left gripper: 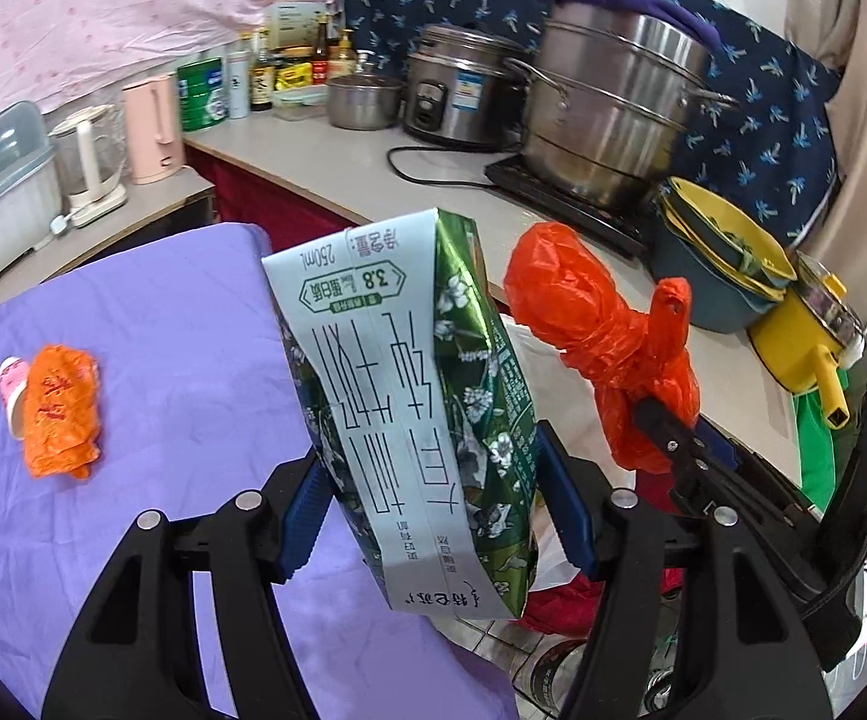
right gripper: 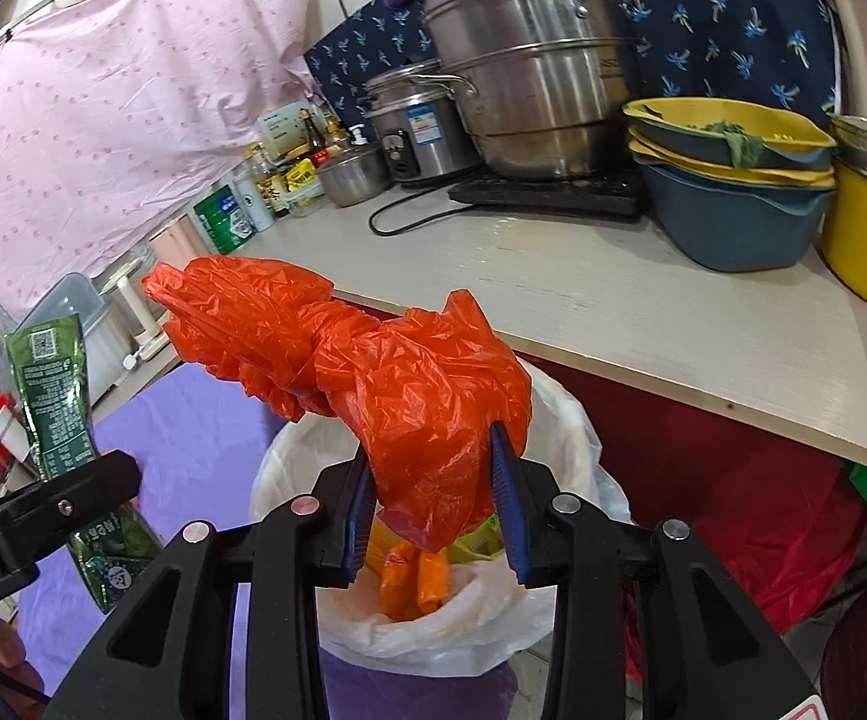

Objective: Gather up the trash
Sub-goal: 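Carry the milk carton and red bag with both tools toward the bin, then open both tools to drop the carton and red bag into the bin, then move both tools back toward the pink cup and orange snack bag, then grasp the orange snack bag with right tool while left tool grasps pink paper cup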

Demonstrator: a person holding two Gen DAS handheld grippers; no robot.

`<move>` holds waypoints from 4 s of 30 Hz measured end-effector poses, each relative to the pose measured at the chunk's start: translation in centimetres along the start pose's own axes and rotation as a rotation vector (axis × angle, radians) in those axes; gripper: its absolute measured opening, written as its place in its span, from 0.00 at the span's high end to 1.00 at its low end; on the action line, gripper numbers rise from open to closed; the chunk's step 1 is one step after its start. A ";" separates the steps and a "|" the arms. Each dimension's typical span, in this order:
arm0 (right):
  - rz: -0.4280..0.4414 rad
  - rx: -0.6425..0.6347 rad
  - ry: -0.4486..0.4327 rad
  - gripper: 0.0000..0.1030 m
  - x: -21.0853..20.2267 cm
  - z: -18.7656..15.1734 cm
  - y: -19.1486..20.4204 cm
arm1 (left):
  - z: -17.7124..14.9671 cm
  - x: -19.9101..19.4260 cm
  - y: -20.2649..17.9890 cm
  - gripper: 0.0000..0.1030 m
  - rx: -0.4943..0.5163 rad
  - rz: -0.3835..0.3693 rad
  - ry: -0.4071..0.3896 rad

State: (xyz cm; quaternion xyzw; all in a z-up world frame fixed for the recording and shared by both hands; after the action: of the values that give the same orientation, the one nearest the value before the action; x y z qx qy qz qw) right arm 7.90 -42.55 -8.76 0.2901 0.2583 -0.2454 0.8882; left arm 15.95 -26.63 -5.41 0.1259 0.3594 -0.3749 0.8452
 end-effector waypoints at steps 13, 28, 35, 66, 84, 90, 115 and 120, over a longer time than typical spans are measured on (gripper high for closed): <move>-0.030 0.038 0.026 0.67 1.7 -0.4 -2.3 | -0.8 4.5 -2.5 0.40 0.050 -0.063 0.069; -0.009 0.040 0.014 0.51 2.2 -0.4 -0.9 | -0.8 4.0 1.0 0.23 -0.024 -0.004 0.038; 0.006 0.025 0.010 0.49 1.8 -0.4 0.5 | -1.1 2.9 3.6 0.23 -0.072 0.027 0.028; 0.134 -0.140 0.074 0.48 2.1 -5.2 13.7 | -4.2 -3.0 16.3 0.23 -0.229 0.201 -0.022; 0.255 -0.284 0.213 0.48 5.9 -13.6 26.3 | -10.6 -6.7 31.0 0.23 -0.418 0.394 0.015; 0.286 -0.324 0.258 0.44 7.5 -16.4 30.4 | -12.2 -7.4 35.1 0.23 -0.475 0.425 0.021; 0.294 -0.402 0.354 0.40 16.3 -22.4 38.4 | -11.8 -3.4 43.0 0.21 -0.556 0.407 0.047; 0.286 -0.383 0.348 0.60 17.1 -21.4 36.9 | -10.5 -0.9 42.4 0.18 -0.526 0.377 0.057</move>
State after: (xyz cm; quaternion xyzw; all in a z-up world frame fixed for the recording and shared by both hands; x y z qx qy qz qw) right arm 35.53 -7.43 -19.66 0.1883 0.4051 -0.0112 0.8946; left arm 40.87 8.12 -14.62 -0.0222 0.4380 -0.1024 0.8929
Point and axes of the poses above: each gripper's, at about its wrist camera, not at the fingertips, and x roughly the way its jaws point, y to its left, z to its top, the point moved 9 cm from there along x, roughly the way its jaws point, and after that the axes turned 9 degrees about x, right-handed, at the moved point
